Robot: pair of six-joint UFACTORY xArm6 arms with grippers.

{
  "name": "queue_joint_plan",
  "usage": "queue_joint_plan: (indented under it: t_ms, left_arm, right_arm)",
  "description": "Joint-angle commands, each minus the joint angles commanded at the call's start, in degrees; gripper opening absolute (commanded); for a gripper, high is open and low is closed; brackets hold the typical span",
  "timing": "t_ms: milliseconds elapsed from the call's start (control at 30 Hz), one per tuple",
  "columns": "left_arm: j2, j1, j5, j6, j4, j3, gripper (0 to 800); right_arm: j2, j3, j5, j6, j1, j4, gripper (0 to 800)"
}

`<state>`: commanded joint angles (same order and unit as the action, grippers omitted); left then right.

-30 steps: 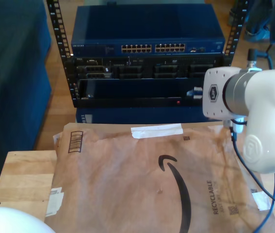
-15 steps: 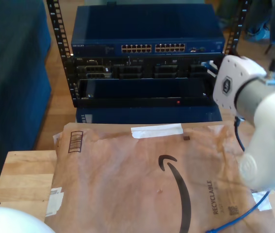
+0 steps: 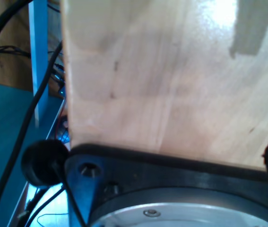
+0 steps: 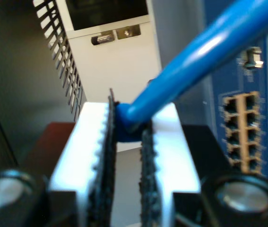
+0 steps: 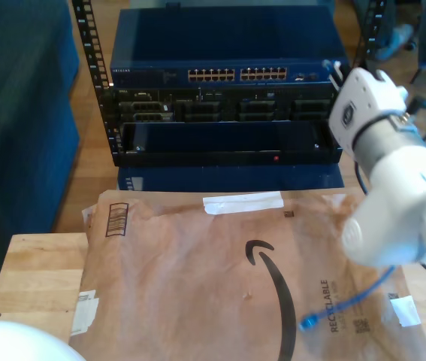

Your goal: Grab the cable and plug it in

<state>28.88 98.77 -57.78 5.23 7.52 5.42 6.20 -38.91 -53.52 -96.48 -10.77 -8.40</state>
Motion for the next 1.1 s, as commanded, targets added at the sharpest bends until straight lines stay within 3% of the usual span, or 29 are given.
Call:
queue_joint_plan:
  t_ms: [167,433,633,733,933,1100]
  left_arm:
    - [0.0,-0.1,0.1,0.0,0.0,0.0,800]
    - [0.0,-0.1,0.0,0.0,0.0,0.0,800]
    - [0.0,-0.1,0.1,0.0,0.0,0.0,800]
    - [0.0,0.0,0.1,0.0,0.0,0.0,800]
    - [0.0,-0.1,0.0,0.0,0.0,0.0,800]
    - [0.0,-0.1,0.0,0.0,0.0,0.0,800]
  right_arm:
    - [-0.1,1.6,-0.4,0.6,-0.4,0.0,0]
    - [0.4,5.8,-10.6,1.1,-3.9,-1.6,0]
    - [1.6,5.8,-15.6,7.6,-7.7,-10.7,0]
    - [5.0,5.8,-20.7,7.9,-9.3,-12.1,0]
    - [10.1,4.0,-23.4,9.4,-12.4,-17.8,0]
    - [15.9,-2.2,-26.2,11.2,-13.4,-19.3,0]
